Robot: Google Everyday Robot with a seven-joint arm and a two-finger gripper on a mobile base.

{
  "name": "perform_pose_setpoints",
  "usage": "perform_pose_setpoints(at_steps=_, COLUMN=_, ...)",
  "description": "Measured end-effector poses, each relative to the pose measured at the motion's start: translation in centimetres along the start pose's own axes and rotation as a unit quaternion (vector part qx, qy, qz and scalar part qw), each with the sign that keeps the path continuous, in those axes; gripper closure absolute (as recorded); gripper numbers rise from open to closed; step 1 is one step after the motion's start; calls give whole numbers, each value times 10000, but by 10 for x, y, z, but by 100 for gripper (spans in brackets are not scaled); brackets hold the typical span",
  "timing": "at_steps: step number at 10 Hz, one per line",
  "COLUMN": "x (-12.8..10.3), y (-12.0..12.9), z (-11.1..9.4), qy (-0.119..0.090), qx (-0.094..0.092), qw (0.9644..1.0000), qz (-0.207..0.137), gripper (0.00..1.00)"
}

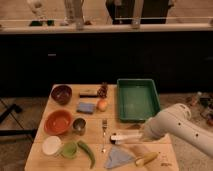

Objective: Place brush in paper cup

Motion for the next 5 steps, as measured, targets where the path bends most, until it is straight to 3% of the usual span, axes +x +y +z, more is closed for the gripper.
perform_pose_setpoints(at_steps=2, x=-6, y=3, z=-15, qy=-283, qx=53, qw=9996, qz=-53, gripper=100)
perform_pose_setpoints(at_steps=3, x=-7, y=4, z=-23, qy=-556, qx=49, qw=9984, qz=-41, gripper=100)
perform_pose_setpoints(at_steps=4, x=-8, y=5, z=-31, qy=-1006, qx=-14, qw=9949, qz=2, gripper=100)
perform_pose_setpoints(at_steps=5, x=-9, y=6, z=-35, qy=-1323, qx=-92, qw=9912, qz=34, gripper=100)
